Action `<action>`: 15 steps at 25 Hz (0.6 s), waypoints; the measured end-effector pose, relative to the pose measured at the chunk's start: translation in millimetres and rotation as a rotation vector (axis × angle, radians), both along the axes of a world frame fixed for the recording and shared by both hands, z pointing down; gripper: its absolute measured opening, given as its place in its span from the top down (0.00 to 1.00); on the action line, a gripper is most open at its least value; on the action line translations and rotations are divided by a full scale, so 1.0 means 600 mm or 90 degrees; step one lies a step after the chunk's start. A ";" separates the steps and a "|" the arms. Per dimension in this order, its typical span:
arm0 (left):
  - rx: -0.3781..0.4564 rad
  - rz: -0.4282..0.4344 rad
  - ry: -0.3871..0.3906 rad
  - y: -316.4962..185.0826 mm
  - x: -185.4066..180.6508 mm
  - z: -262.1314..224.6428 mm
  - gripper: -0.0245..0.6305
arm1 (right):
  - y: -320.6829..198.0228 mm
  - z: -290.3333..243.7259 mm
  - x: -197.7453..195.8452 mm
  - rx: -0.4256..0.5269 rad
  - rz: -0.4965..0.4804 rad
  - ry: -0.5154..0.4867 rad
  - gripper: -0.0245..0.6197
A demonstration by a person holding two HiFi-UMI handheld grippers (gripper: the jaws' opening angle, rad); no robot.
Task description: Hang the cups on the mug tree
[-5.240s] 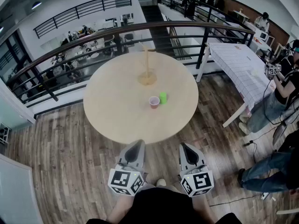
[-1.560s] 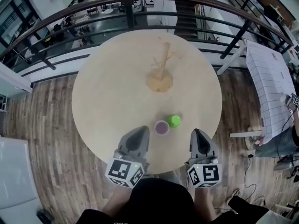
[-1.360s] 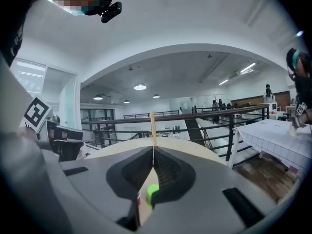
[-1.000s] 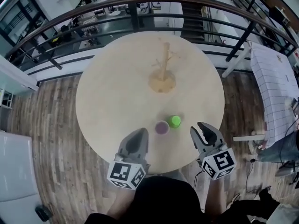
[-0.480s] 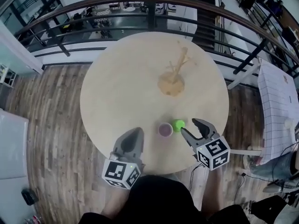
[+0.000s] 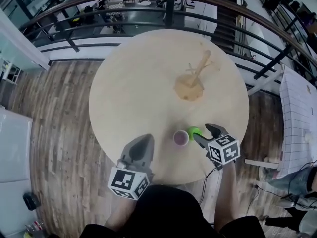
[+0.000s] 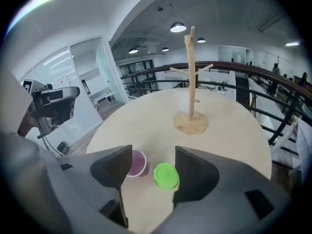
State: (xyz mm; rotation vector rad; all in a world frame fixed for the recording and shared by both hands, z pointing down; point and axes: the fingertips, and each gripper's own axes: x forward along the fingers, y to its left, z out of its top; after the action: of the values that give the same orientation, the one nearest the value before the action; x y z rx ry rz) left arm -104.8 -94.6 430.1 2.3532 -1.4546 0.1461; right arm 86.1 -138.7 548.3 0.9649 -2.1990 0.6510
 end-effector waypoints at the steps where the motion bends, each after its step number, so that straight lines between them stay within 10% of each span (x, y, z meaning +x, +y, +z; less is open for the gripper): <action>1: -0.001 0.001 -0.002 -0.002 -0.001 0.001 0.94 | -0.004 0.009 0.001 -0.010 0.000 0.005 0.52; 15: -0.009 0.008 -0.020 -0.031 -0.022 0.005 0.94 | -0.006 0.126 0.012 -0.130 -0.026 0.079 0.52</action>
State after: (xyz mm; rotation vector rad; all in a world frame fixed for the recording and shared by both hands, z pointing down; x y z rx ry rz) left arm -118.3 -112.9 433.2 2.3591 -1.4482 0.1983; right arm 93.2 -142.5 624.0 0.8300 -1.9944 0.7595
